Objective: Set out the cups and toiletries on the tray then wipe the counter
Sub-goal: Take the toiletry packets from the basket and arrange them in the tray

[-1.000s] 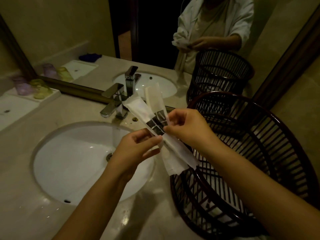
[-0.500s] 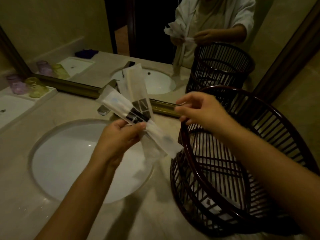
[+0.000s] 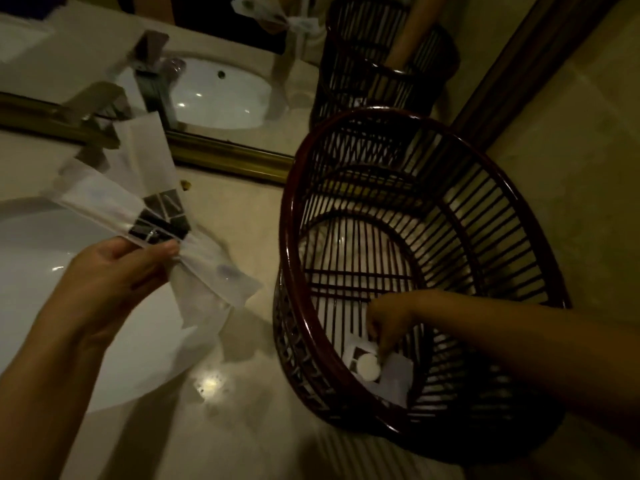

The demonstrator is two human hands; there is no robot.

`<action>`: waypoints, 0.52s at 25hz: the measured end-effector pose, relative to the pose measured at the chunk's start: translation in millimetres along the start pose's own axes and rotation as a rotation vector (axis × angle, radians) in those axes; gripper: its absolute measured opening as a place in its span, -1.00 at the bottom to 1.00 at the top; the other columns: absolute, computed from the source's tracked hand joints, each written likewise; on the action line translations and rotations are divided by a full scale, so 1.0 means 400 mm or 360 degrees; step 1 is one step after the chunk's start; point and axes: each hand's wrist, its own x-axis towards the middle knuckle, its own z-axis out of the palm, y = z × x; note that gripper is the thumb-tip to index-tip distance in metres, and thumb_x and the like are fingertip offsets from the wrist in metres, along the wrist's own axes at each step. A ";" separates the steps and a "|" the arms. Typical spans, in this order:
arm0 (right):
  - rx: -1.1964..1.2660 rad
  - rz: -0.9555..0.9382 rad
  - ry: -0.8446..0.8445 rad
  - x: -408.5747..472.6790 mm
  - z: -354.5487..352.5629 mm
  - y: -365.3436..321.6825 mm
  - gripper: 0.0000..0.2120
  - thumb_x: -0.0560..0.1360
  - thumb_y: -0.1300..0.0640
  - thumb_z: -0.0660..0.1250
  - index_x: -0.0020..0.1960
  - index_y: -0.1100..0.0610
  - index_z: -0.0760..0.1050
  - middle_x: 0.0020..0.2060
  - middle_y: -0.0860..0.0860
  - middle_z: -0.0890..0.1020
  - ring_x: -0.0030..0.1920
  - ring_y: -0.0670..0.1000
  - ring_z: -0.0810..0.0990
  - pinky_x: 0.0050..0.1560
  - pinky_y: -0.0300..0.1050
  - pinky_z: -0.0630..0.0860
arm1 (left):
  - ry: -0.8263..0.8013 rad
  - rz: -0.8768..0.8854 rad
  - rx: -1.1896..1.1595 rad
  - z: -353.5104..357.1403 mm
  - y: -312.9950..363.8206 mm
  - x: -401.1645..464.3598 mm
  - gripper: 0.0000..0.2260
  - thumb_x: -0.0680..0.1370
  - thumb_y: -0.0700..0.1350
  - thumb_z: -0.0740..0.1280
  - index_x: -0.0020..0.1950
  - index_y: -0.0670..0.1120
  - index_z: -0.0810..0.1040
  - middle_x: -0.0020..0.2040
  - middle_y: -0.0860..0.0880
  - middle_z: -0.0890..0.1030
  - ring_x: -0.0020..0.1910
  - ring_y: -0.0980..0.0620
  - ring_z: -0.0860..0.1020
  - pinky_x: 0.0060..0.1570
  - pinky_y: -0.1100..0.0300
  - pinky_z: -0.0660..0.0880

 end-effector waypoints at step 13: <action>0.0190 -0.0114 0.0297 0.038 0.062 0.000 -0.67 0.33 -0.07 0.46 -0.06 0.06 0.42 -0.09 0.01 0.53 -0.12 -0.06 0.46 -0.20 -0.25 0.42 | 0.0058 -0.0017 -0.0070 -0.019 -0.044 0.030 -0.86 0.26 -0.07 0.41 -0.21 0.03 0.69 -0.22 0.07 0.73 -0.17 0.10 0.68 -0.28 0.32 0.57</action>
